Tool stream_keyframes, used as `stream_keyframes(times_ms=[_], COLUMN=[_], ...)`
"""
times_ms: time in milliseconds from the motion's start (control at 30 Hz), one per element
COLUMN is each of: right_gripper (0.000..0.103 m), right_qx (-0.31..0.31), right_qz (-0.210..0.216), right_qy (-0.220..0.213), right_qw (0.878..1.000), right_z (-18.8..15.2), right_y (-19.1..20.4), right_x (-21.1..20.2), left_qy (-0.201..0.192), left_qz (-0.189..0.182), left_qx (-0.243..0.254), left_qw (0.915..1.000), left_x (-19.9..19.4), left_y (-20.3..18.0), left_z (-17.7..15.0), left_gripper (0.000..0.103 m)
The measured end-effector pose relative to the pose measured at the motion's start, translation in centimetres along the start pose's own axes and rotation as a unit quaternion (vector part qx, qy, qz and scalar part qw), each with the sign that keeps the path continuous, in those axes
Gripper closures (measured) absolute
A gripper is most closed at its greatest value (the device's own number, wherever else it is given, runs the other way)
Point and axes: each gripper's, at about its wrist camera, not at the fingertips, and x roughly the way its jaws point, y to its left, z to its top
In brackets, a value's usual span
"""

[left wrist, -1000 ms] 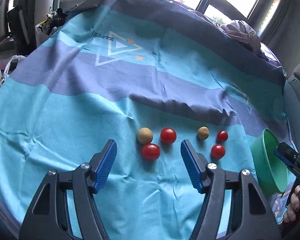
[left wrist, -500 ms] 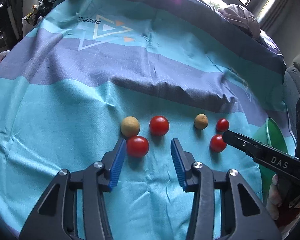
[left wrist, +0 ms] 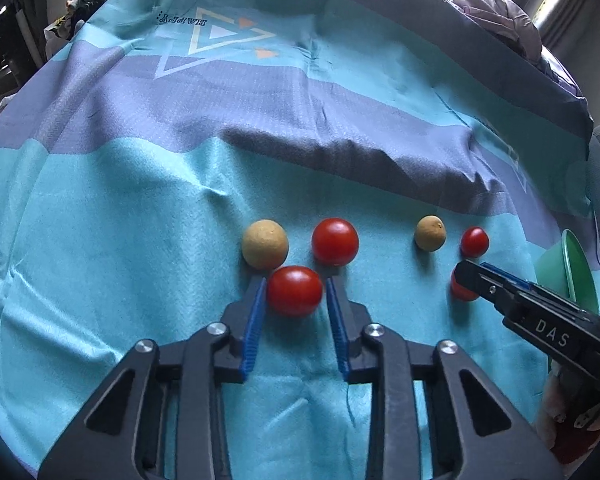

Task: Organize fruits
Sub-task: 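Move the right gripper to a red cherry tomato and close on it, then carry the red tomato over the green bowl and open the right gripper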

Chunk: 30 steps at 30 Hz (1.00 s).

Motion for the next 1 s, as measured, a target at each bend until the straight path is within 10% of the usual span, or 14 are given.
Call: stream_keyframes(times_ms=[1000], right_gripper=[0.070], right_qx=[0.044], right_qz=[0.008], right_qy=[-0.094], right_qw=[0.995], right_z=[-3.7], right_y=[-3.1], right_x=[-8.6], left_qy=[-0.086], left_qz=[-0.090], left_qx=[0.052], left_qw=[0.9909], left_x=[-8.2], left_y=[-5.6], left_z=[-1.9], left_gripper=[0.076])
